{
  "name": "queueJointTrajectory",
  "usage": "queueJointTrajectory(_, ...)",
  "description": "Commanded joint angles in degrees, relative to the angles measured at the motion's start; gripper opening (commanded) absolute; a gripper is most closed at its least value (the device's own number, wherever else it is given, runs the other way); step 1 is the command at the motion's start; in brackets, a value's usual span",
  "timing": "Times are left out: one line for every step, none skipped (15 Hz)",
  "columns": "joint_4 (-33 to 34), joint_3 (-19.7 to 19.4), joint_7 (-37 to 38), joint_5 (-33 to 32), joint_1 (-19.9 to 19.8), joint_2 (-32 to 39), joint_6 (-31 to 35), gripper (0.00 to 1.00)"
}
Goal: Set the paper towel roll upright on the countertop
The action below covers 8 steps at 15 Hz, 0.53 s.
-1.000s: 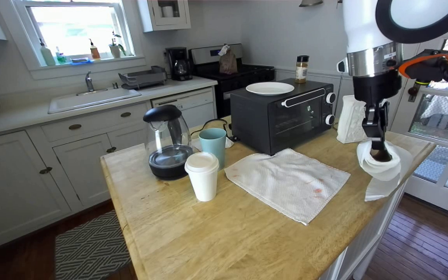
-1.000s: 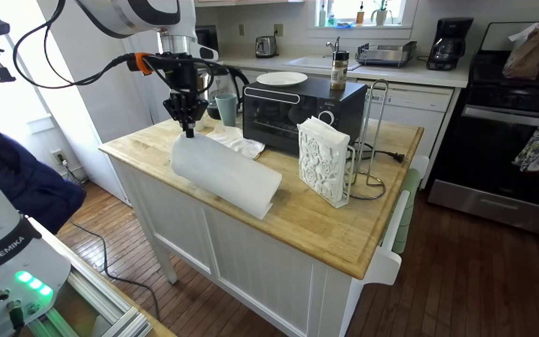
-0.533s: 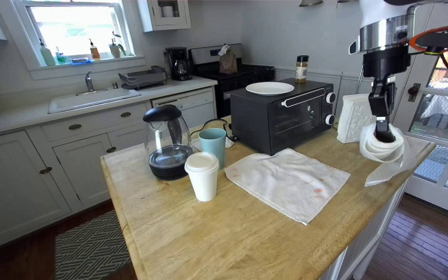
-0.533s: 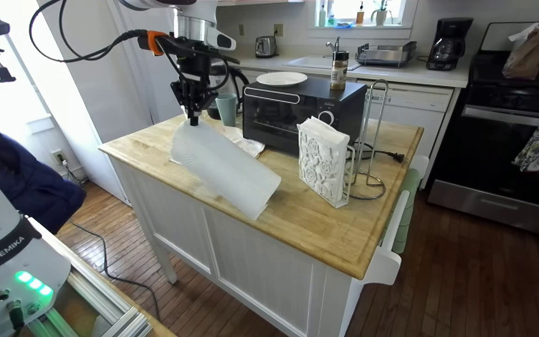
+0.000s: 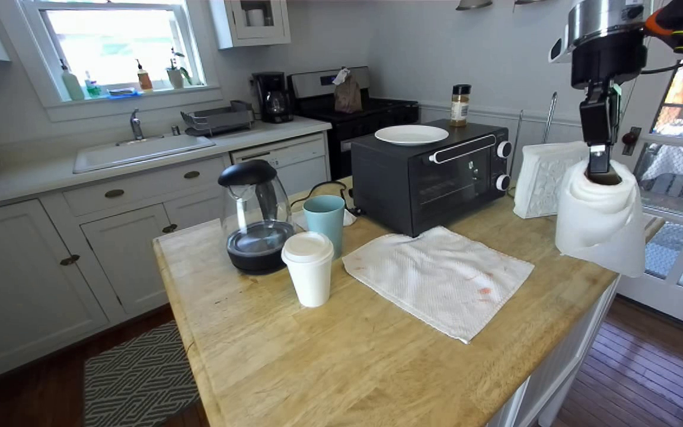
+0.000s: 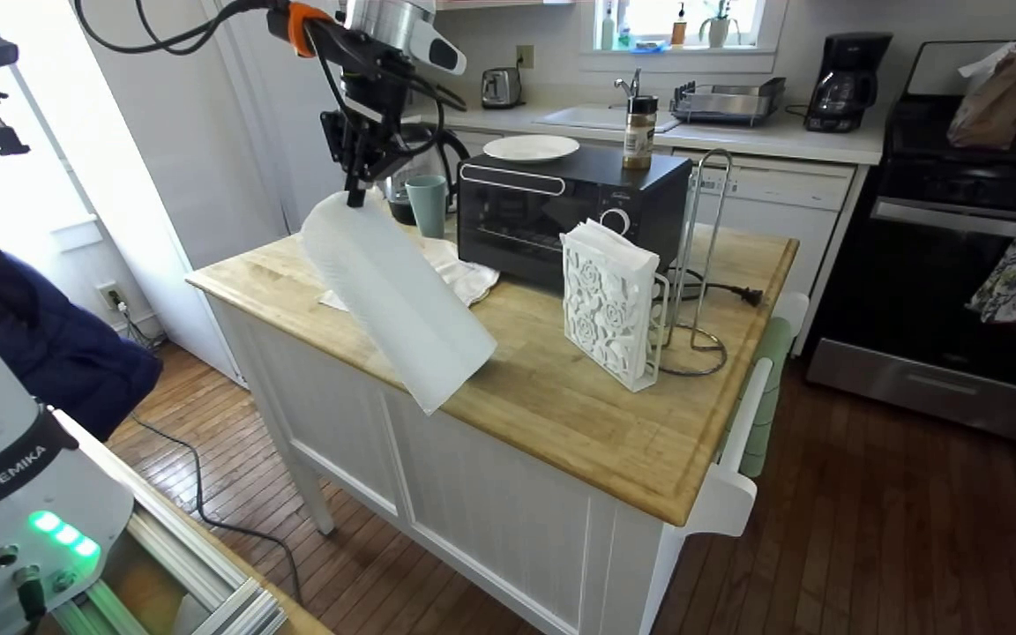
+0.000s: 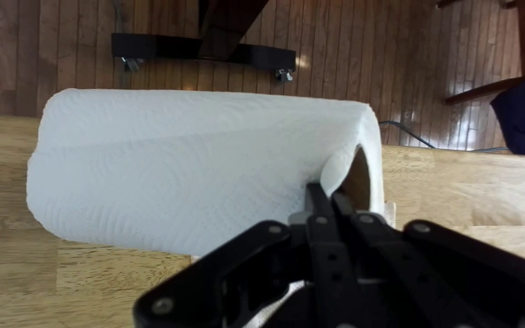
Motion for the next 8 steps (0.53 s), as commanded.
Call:
queueJointTrajectory(2.5, -0.9, -3.4, 5.1, -1.0, 1.8, -3.5, 0.01)
queueJointTrajectory(2.4, -1.1, -4.2, 6.8, -1.0, 2.1, -3.3, 0.01)
queueJointTrajectory(2.3, -1.2, -4.9, 8.3, -1.1, 2.3, -3.1, 0.01)
queueJointTrajectory(2.2, -1.3, -5.8, 10.1, -1.2, 2.3, -3.1, 0.01)
queueJointTrajectory(2.2, -1.4, -6.9, 11.9, -1.3, 2.6, -3.5, 0.01)
queueJointTrajectory(2.4, -1.5, -7.5, 13.4, -1.4, 2.7, -4.0, 0.01)
queueJointTrajectory(2.6, -1.6, -8.1, 14.7, -1.6, 2.9, -4.8, 0.01)
queueJointTrajectory(2.9, -1.7, -8.3, 15.6, -1.7, 3.0, -5.9, 0.01)
